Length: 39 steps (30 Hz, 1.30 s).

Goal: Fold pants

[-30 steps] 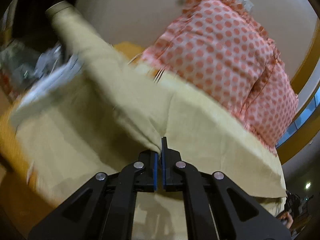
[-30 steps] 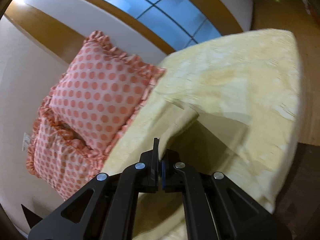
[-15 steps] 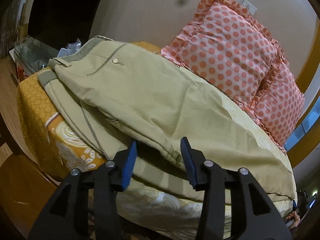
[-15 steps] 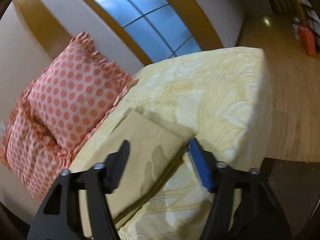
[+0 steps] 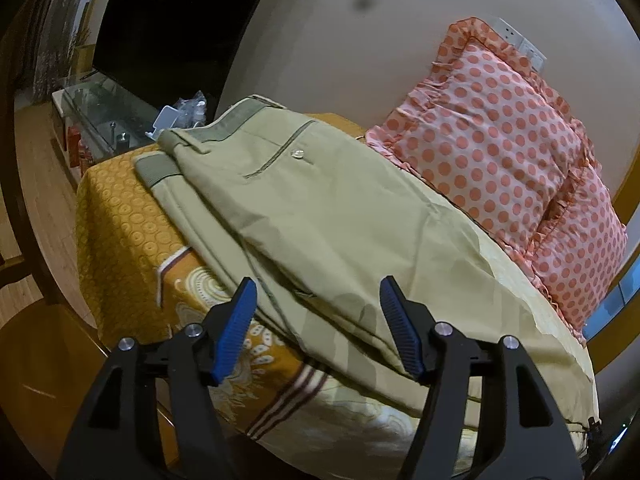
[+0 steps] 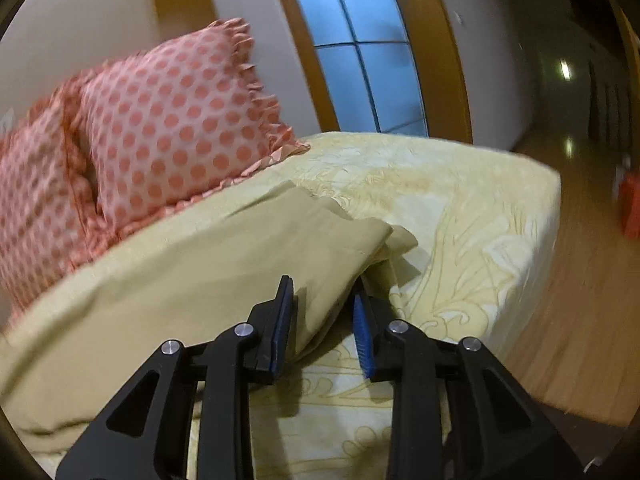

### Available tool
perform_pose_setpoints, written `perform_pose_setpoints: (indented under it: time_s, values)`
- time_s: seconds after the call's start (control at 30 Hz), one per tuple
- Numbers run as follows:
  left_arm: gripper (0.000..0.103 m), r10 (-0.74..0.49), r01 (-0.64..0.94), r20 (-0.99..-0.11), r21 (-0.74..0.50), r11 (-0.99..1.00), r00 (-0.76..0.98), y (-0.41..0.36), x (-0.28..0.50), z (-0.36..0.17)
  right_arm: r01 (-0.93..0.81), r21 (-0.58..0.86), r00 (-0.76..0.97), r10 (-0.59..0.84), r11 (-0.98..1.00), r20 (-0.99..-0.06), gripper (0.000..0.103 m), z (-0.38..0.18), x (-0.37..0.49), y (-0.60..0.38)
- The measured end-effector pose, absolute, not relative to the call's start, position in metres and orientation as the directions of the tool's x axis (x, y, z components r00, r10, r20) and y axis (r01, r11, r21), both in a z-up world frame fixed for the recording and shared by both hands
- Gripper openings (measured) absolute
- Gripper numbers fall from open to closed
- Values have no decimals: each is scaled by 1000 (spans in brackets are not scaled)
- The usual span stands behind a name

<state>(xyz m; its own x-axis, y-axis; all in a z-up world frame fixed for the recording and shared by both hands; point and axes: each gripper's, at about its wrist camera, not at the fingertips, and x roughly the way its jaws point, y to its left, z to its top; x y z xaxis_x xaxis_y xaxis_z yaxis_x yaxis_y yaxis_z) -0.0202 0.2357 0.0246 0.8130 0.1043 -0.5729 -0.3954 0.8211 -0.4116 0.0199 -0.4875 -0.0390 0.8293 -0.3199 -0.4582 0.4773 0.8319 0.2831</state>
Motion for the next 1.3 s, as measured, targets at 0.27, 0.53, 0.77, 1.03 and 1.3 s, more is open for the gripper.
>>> perform_pose_setpoints:
  time_s: [0.27,0.53,0.77,1.03,1.3]
  values:
    - [71,107,-401,-559,-436,806,822,253,-27,20,253,418,935,-109,872,-338,4,12,43,-463]
    - [78,93,-410,-542,-501,762,835,275,-35,17,-437,415,802,555,798,-220,4,69,103,-234]
    - [81,100,-434,-547,-526,731,831,296,-31,18,-681,350,409,731,643,-546,27,0,96,-57]
    - [82,154,-509,-601,-481,714,784,317,-2,21,-645,411,511,764,644,-394,82,25,88,-113]
    - [22,153,-572,-674,-460,679,723,334,38,19,-600,457,540,754,656,-374,82,18,90,-134]
